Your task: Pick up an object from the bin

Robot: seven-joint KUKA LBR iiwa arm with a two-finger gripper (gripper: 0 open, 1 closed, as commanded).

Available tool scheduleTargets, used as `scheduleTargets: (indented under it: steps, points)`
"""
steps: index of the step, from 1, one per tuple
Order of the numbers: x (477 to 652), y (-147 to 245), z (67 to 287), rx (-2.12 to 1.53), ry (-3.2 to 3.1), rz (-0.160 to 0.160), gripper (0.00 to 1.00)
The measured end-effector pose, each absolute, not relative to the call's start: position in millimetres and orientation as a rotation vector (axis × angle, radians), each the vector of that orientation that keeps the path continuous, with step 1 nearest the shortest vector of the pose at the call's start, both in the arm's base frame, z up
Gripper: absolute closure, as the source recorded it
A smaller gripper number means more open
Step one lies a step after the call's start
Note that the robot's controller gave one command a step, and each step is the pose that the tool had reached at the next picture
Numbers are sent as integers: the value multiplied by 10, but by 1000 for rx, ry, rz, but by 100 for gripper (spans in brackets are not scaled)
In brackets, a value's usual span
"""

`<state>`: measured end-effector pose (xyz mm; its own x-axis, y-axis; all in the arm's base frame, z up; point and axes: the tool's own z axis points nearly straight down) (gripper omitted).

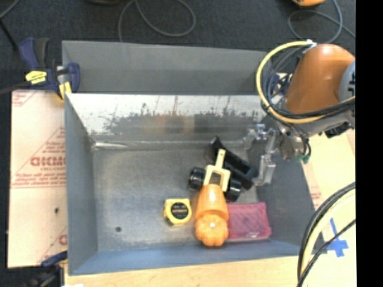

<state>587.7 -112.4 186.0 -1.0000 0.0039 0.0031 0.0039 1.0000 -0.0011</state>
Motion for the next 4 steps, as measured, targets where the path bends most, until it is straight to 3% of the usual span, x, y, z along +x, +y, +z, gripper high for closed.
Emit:
scheduleTargets:
  steps: [1,2,3,4]
  points:
    - [5889,-1120,1909,-2,-3146,4,0]
    - [6010,-957,1533,206,-3141,4,0]
    - [6138,-605,1341,542,-3103,6,0]
    - [6168,-388,1344,549,-3103,4,0]
